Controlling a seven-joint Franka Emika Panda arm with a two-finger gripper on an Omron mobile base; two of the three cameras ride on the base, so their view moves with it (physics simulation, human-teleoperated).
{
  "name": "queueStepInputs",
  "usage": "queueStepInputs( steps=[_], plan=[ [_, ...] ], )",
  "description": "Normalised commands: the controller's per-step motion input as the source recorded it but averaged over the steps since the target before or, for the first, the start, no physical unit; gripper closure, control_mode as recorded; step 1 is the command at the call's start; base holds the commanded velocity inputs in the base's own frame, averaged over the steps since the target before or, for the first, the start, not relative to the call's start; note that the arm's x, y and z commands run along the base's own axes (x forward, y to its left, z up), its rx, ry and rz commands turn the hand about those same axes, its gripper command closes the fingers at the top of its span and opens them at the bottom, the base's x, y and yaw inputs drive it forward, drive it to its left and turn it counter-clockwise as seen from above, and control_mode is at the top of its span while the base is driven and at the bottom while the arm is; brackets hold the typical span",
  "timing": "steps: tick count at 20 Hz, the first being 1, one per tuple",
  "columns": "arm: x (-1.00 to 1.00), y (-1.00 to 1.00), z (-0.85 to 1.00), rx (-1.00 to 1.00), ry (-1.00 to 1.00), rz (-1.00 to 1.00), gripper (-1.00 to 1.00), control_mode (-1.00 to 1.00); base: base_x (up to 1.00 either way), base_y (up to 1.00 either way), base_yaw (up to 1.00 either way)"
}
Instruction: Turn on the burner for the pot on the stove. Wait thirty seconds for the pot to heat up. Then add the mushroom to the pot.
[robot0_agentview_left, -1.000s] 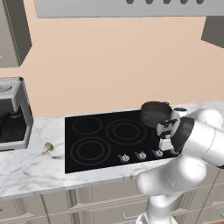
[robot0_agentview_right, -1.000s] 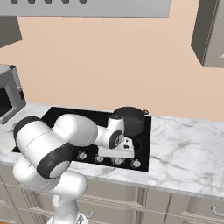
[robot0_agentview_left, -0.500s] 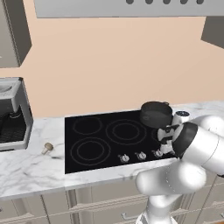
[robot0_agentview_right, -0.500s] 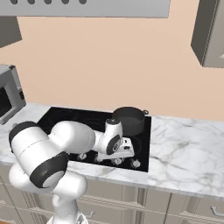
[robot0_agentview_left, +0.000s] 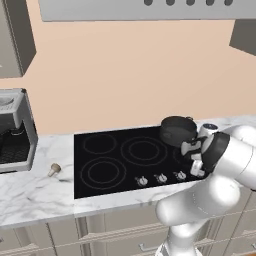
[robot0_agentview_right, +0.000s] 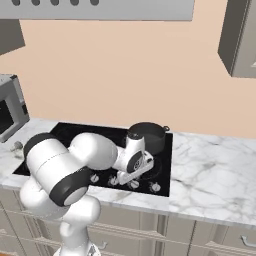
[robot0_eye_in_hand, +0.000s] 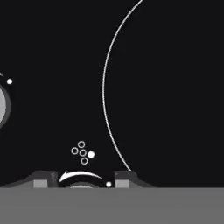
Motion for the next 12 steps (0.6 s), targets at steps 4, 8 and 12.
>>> queueStepInputs(
  steps=[4,8,12],
  plan=[
    [-0.48,0.03,0.59,-0.02,0.00,0.16,1.00,-1.00,0.00,0.00,0.00],
    [-0.22,0.00,1.00,-0.02,0.10,0.00,1.00,-1.00,0.00,0.00,0.00],
    [0.12,0.00,0.46,0.00,0.06,0.00,1.00,-1.00,0.00,0.00,0.00]
  ],
)
